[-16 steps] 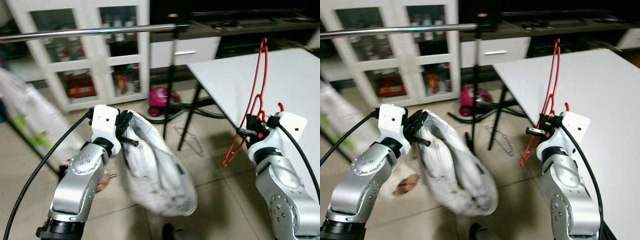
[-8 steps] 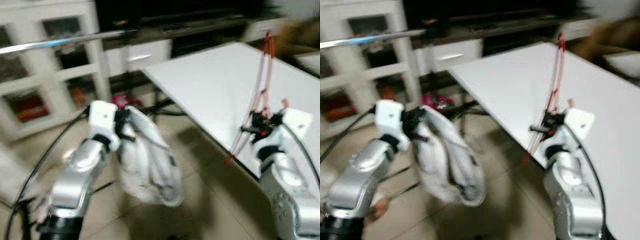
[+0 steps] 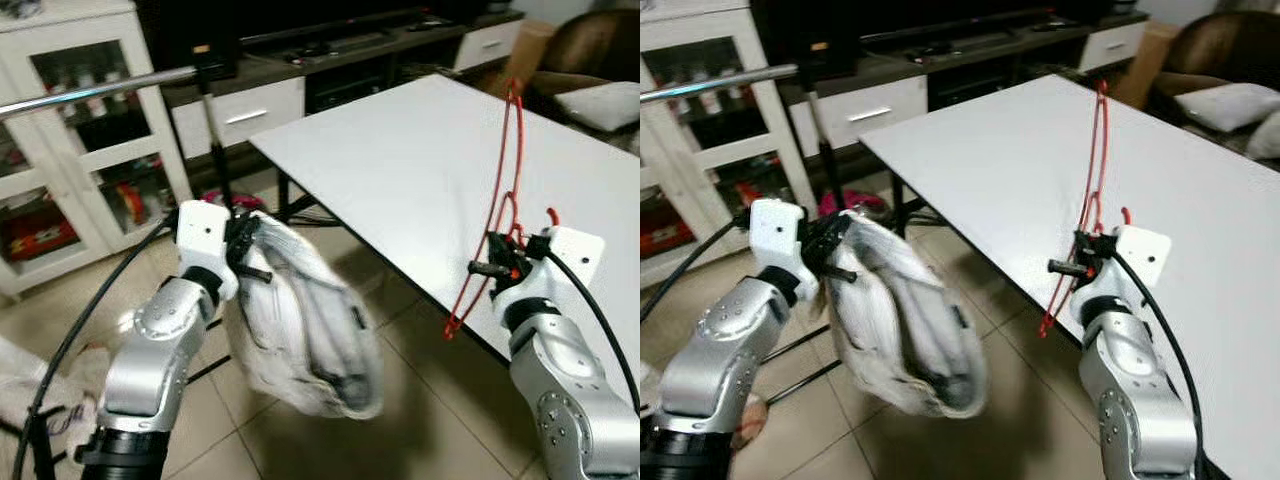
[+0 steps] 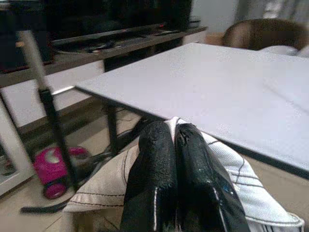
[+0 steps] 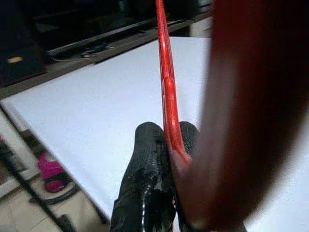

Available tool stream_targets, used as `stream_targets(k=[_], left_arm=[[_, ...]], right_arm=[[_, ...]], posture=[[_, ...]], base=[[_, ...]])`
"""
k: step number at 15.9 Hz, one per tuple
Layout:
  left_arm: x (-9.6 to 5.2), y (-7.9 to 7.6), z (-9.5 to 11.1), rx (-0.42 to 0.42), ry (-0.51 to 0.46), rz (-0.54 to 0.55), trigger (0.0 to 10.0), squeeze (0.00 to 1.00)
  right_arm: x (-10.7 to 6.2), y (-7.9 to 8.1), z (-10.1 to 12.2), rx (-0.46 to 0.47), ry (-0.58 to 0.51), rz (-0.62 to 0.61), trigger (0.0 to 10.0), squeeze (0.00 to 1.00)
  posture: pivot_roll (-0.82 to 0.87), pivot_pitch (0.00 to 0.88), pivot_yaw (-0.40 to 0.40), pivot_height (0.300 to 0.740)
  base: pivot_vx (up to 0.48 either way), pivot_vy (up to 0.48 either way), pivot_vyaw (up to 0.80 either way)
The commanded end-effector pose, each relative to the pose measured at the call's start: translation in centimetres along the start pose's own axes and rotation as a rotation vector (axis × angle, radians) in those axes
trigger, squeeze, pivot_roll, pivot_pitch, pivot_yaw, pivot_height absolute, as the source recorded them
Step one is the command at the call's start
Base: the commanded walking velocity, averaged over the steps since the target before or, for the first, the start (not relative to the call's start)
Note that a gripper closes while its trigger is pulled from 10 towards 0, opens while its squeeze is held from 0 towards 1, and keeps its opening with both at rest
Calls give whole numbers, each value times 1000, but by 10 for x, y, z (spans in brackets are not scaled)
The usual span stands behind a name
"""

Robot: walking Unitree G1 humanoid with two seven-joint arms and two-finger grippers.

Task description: Hang hanger

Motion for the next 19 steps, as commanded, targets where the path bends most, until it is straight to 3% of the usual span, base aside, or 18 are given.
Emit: stream_targets(k=[1, 19], left_arm=[[0, 0, 14, 17, -48, -8, 10000, 0], [4, 3, 16, 33, -56, -16, 10000, 0]], right_arm=[[0, 2, 2, 3, 2, -1, 10000, 0], [1, 8, 1, -17, 11, 27, 10000, 0]], posture=[[13, 0, 14, 740], [10, 0, 8, 740]], base=[[0, 364, -800], [0, 365, -800]])
Point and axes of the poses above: a point about 5 cm out from each wrist's last joint towards the gripper, its own x axis pointing out of the wrist towards the gripper, its own z axis along the axis of the wrist's last joint, y = z × x, the point moved 2 cm from there along x, pointing out of the wrist towards the gripper, and after that the axes turned 15 degrees about -x, right-handed, at the moved point
